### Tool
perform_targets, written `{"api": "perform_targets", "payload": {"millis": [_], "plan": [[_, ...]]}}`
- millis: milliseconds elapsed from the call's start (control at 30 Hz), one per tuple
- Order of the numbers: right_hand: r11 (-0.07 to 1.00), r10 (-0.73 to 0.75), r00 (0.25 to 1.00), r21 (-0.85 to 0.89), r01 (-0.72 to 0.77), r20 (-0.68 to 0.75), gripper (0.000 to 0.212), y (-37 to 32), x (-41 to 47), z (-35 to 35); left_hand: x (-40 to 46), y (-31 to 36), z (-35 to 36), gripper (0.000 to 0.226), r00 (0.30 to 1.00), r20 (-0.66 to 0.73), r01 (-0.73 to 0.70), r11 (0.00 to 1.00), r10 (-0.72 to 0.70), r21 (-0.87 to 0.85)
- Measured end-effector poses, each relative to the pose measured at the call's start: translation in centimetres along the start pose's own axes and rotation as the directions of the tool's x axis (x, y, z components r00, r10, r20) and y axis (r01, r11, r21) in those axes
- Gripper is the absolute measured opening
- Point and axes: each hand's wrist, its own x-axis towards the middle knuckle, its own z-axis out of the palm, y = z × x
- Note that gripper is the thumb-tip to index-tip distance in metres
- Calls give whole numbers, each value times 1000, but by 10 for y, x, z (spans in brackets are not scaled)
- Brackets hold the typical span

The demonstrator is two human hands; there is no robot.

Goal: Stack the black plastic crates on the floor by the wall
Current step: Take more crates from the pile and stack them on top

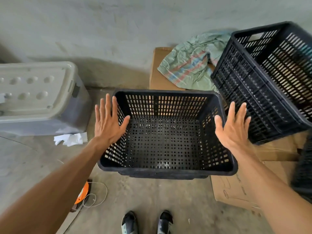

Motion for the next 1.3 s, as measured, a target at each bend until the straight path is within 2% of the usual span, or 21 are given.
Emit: {"api": "perform_targets", "payload": {"millis": [67,200,367,533,633,700,800,933,1067,1300], "plan": [[999,-40,994,-6,40,-99,74,5,-8,4,-4,-4,3,88,998,-65,25,999,-26,-20],[987,-11,992,-159,32,126,78,27,-15,35,-13,-23,26,95,981,159,113,994,-111,-1],[983,-23,987,-175,51,161,81,22,-14,27,-12,-22,21,90,980,171,99,995,-102,30],[983,37,951,-184,21,307,81,16,-15,14,-11,-20,9,91,948,292,108,990,-129,88],[994,97,913,-80,-71,396,79,0,-25,-13,-15,-13,-11,90,930,363,5,987,-64,161],[994,113,913,-40,-106,392,75,-9,-36,-31,-20,-4,-25,88,937,349,-24,988,-30,150],[990,138,905,-57,-125,402,73,-22,-47,-58,-20,12,-48,86,945,326,-31,995,-1,94],[987,161,876,-83,-138,455,75,-40,-57,-94,-14,34,-79,79,892,449,-93,994,57,59],[985,167,875,-40,-168,454,75,-60,-69,-135,-1,56,-112,81,830,550,-124,992,92,22],[976,207,900,-16,-217,384,75,-70,-81,-201,33,102,-175,69,797,553,-266,963,242,-38]]}}
